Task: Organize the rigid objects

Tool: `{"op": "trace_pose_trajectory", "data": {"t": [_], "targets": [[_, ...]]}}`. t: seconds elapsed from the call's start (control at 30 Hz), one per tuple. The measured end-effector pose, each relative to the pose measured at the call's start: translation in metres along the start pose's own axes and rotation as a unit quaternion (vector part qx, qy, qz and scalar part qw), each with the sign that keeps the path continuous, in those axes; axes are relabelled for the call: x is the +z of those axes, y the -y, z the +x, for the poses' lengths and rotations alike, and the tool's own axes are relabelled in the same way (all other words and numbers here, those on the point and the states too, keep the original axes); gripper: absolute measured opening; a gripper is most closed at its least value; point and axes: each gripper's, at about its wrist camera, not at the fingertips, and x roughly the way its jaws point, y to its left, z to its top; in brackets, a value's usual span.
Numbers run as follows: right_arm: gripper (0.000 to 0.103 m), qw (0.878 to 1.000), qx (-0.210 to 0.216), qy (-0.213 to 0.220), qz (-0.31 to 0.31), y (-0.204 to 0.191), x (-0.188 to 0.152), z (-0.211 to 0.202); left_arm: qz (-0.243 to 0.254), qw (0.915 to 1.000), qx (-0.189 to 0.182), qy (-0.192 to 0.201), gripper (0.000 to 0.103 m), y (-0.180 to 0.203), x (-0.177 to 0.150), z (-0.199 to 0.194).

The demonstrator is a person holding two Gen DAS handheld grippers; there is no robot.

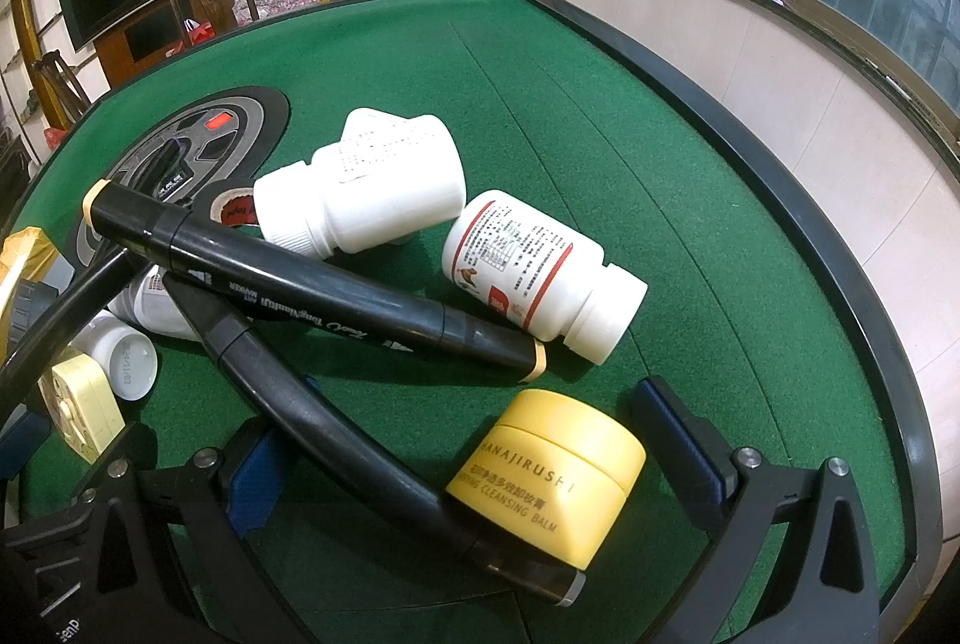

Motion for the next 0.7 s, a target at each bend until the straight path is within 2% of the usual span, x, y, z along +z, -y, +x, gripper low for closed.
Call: {"op": "trace_pose_trajectory", "data": {"t": [0.47,0.7], "targets": [[0.103,1.0,0.002,-0.001,-0.002,-0.0009,-0.0003,0.0009,0.0,1.0,0.0,-0.001,0.103,0.0,0.0,0.0],[0.103,1.0,0.002,-0.001,-0.002,-0.0002,-0.0006,-0.0003,0.024,0.9995,-0.011,-0.018,0.103,0.0008,-0.0041,-0.0044]]}}
